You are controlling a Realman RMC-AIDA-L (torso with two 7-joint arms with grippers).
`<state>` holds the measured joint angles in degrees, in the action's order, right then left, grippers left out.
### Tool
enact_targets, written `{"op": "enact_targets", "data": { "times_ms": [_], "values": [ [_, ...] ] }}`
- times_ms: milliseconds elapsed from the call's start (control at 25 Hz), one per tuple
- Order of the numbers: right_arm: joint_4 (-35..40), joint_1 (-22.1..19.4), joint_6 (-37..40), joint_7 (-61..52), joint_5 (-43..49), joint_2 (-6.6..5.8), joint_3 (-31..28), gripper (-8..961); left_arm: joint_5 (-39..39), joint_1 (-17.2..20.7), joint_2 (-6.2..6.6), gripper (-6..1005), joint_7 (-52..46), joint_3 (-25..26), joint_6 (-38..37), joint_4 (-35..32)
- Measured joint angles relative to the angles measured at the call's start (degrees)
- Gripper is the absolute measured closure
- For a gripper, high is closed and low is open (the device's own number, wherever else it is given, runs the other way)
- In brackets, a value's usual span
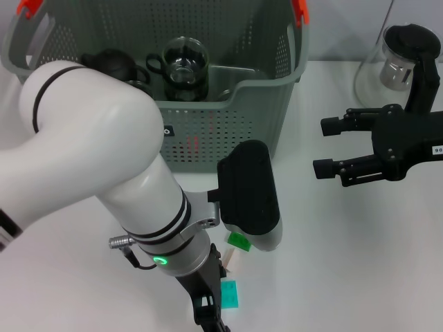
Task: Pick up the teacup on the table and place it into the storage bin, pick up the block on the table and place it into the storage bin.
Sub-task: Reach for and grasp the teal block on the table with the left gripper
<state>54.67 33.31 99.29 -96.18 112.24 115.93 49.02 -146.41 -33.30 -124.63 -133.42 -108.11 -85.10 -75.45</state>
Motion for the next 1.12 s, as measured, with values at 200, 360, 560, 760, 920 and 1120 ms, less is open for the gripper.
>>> {"op": "enact_targets", "data": {
  "times_ms": [200,360,560,760,920,1120],
  "values": [
    [0.04,0.0,0.03,0.02,0.0,0.0,-0.04,39,0.29,-0.46,0.0,104,0.0,0.01,0.15,0.37],
    [0.08,0.0,0.01,0.03,0.0,0.0,-0.07,39,0.34,-0.63,0.0,106,0.0,0.03,0.2,0.39],
    [0.13,0.0,0.01,0.03,0.0,0.0,-0.07,39,0.22,-0.72,0.0,240,-0.64,0.04,0.95,0.52],
    [0.17,0.0,0.05,0.03,0.0,0.0,-0.07,39,0.34,-1.11,0.0,356,-0.73,0.1,1.05,0.81],
    [0.16,0.0,0.05,0.03,0.0,0.0,-0.07,39,0.33,-1.19,0.0,395,-0.76,0.0,1.3,0.98],
    [0.1,0.0,0.04,0.03,0.0,0.0,-0.07,39,0.31,-1.19,-0.02,391,-0.78,-0.04,1.59,0.98]
  ]
}}
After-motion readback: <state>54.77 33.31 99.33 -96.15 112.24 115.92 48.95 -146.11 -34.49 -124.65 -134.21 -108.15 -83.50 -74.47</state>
